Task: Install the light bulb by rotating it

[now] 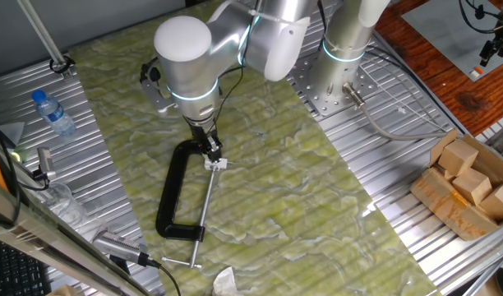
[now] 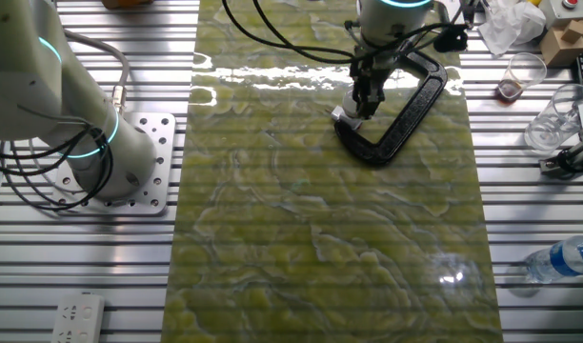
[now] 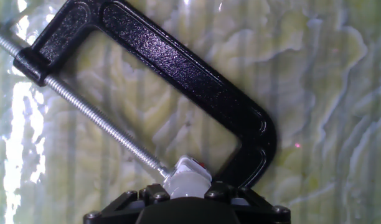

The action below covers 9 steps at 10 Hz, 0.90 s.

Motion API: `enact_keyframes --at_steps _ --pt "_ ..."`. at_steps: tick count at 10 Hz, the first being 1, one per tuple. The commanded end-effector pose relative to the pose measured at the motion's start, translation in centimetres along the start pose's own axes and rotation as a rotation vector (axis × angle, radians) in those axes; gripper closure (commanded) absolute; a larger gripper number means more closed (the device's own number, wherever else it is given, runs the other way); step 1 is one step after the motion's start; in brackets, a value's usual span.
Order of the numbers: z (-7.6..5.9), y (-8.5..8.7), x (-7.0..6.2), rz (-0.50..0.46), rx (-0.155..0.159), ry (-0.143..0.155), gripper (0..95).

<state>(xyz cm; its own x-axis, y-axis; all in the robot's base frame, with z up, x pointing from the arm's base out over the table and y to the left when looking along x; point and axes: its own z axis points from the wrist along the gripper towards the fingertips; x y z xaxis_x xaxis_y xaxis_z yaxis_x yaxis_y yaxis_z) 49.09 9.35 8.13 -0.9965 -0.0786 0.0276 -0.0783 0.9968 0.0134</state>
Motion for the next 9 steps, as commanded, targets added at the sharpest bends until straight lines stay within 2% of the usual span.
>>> enact_keyframes --at_steps 1,2,5,9 --pt "-0.14 0.01 0.11 -0.55 0.007 -0.027 38.0" --pt "-0.14 0.01 0.11 -0.665 0.008 -0.029 38.0" --pt "-0.16 0.01 0.11 -0.842 0.001 -0.044 38.0" --pt "-0.16 0.01 0.11 -1.003 -0.01 -0.068 38.0"
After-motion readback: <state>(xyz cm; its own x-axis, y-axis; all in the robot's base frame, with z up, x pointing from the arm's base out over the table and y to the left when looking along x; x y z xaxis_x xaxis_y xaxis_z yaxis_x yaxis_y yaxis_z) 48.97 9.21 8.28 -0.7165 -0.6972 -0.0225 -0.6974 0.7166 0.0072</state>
